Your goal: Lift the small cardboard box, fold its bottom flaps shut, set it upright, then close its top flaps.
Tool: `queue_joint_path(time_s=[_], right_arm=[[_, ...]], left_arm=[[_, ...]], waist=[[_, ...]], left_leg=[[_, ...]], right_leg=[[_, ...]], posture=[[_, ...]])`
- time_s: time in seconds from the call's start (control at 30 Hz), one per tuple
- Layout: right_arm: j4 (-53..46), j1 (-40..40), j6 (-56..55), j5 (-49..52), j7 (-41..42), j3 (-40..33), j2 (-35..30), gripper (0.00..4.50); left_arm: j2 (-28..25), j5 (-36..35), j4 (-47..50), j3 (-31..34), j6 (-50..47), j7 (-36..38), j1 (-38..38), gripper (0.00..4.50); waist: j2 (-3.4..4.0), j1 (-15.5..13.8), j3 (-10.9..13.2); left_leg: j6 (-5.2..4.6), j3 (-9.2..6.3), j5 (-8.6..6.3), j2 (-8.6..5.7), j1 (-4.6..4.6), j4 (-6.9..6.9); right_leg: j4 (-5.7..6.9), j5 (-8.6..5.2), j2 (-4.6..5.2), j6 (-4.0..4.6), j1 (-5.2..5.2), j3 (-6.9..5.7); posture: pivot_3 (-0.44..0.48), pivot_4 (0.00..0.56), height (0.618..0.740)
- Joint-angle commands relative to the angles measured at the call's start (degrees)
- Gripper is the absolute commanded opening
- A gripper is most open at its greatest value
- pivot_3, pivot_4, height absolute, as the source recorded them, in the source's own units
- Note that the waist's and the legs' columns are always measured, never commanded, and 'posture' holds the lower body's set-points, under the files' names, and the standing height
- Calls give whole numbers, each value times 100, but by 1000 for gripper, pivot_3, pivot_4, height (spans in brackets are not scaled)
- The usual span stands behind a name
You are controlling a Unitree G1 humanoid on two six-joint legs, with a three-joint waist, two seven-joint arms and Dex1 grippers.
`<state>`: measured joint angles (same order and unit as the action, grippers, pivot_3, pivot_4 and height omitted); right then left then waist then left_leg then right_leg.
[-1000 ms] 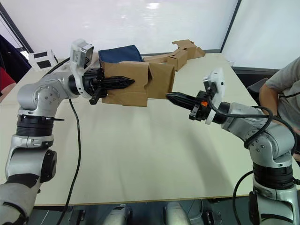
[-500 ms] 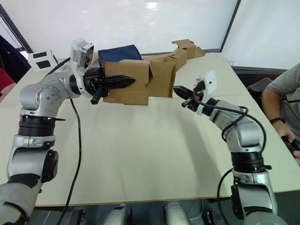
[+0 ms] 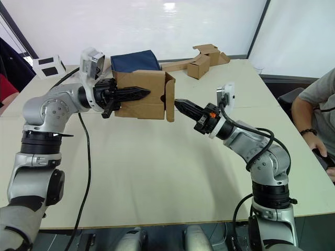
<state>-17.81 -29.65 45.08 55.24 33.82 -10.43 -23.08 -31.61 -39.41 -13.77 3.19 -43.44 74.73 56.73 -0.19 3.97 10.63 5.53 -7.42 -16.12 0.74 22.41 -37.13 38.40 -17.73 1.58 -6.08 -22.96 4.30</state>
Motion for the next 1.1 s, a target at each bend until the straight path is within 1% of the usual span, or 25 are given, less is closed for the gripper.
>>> queue_joint_path(time_s=[0.03,0.17,0.27,0.33,0.43,0.57,0.67,0.77,0.83,0.87,0.93,1.0,1.1], right_arm=[[-324,-47,51,602,-280,-227,221,67],[-378,-5,76,773,-475,-151,370,67],[-313,83,38,818,-526,-93,469,767],[-200,138,26,938,-565,-145,565,1550],[-16,240,-10,1376,-607,-430,696,1550],[122,256,-106,1763,-700,-969,457,1550],[363,215,-237,1787,-732,-1343,184,1550],[568,172,-339,1620,-680,-1455,-54,1550],[782,70,-484,1462,-714,-1445,-57,1025],[874,26,-550,1355,-720,-1401,-49,862],[1109,-78,-761,826,-729,-1121,-38,15],[1370,-254,-908,274,-744,-732,22,15],[1636,-449,-1065,-195,-624,-380,123,15]], left_arm=[[-30,-57,-8,128,73,28,200,0],[-6,-77,-96,148,71,35,262,0],[-5,-86,-123,153,69,47,283,0],[-8,-95,-142,170,63,44,285,0],[-15,-89,-168,191,67,23,281,0],[-80,-122,-93,216,8,28,245,0],[-110,-124,-66,219,-10,27,237,0],[-129,-142,-21,219,-35,25,237,0],[-122,-143,-10,207,-33,28,247,0],[-116,-144,-12,203,-31,30,255,0],[-97,-146,0,194,-29,27,267,0],[-72,-143,-2,178,-24,28,283,0],[-62,-140,1,171,-25,31,284,0]], waist=[[0,2,0],[0,0,0],[0,0,0],[0,2,0],[0,3,0],[0,-8,0],[0,-1,0],[0,1,0],[0,13,0],[1,17,-1],[2,17,-1],[2,16,-1],[2,16,-1]], left_leg=[[-1,0,-1,0,0,0],[-4,0,-2,0,0,1],[-4,-1,-2,0,0,1],[-4,0,-2,0,0,1],[-4,0,-2,0,0,1],[-6,0,-3,-1,0,0],[-13,0,-7,0,0,1],[-18,0,-10,0,0,1],[-18,1,-10,0,-1,1],[-19,1,-10,0,-1,2],[-19,2,-10,0,-3,2],[-18,2,-10,0,-3,2],[-17,2,-9,0,-3,2]], right_leg=[[0,0,0,0,0,0],[1,0,0,0,-1,0],[1,0,-1,0,-1,0],[1,0,-1,0,-1,0],[2,0,-1,0,-1,0],[2,0,2,0,-1,0],[2,0,1,0,-1,0],[2,0,-1,0,-1,0],[2,0,-2,0,-1,1],[2,0,-2,0,-2,1],[3,0,-3,0,-2,2],[4,0,-3,0,-3,2],[4,0,-4,0,-4,2]], posture=[[0,150,740],[0,150,740],[0,150,740],[0,150,740],[0,150,740],[0,150,740],[0,150,740],[0,150,740],[0,150,740],[0,150,740],[0,150,740],[0,150,740],[0,150,740]])
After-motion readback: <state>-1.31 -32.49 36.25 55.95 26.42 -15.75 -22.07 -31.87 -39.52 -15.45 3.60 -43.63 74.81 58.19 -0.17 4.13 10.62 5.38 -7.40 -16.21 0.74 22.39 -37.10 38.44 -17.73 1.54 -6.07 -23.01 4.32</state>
